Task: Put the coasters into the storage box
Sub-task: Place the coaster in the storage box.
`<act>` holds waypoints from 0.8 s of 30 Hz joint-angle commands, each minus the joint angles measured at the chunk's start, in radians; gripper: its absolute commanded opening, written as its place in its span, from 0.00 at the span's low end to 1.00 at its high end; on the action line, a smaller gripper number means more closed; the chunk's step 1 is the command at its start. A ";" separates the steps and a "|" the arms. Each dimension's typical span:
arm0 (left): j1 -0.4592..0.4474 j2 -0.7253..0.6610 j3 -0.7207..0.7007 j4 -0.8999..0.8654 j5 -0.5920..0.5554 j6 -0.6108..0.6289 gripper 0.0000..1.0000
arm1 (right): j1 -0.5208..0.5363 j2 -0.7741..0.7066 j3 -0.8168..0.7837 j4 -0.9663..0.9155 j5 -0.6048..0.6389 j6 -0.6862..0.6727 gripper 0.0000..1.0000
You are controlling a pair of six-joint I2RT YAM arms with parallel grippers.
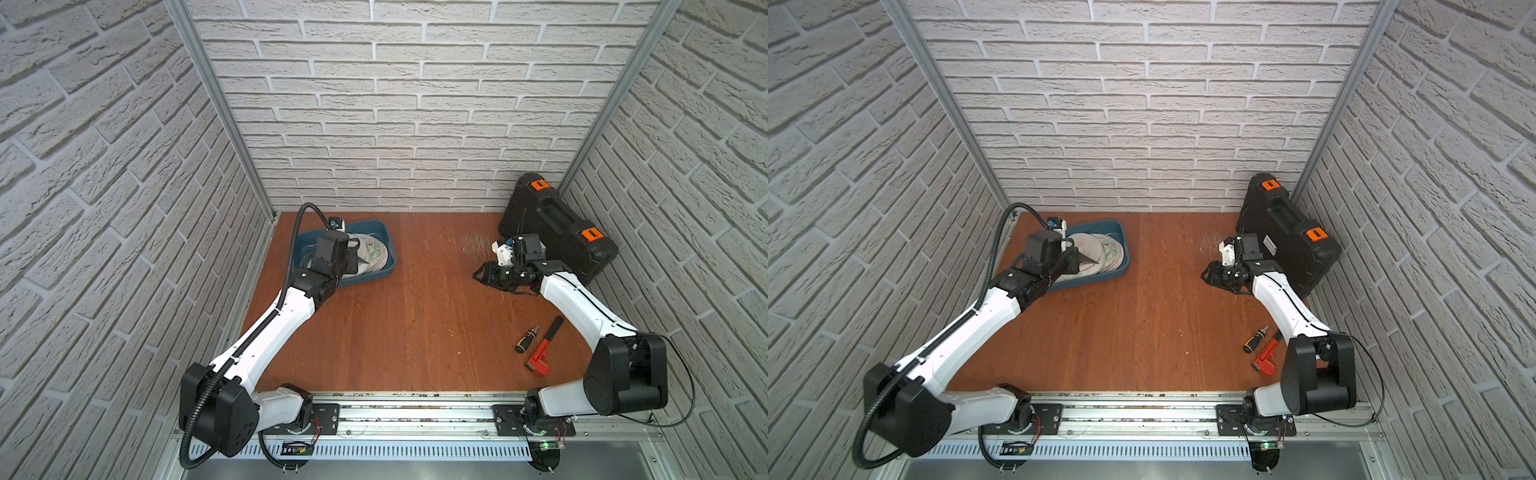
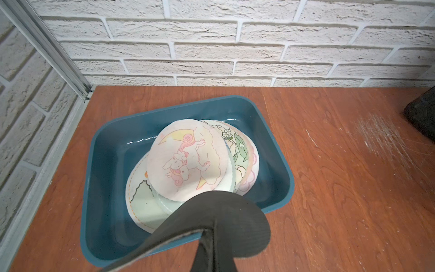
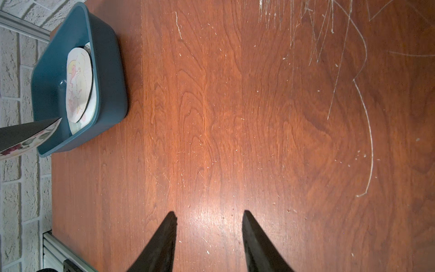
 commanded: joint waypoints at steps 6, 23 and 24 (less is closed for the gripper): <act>0.012 0.114 0.036 0.020 0.030 -0.066 0.00 | 0.002 0.027 -0.009 0.037 -0.004 -0.012 0.46; 0.157 0.526 0.287 0.084 0.061 -0.031 0.00 | 0.002 0.079 -0.006 0.056 -0.008 0.001 0.45; 0.164 0.552 0.310 0.085 0.062 -0.031 0.00 | 0.002 0.081 -0.005 0.057 -0.009 0.000 0.45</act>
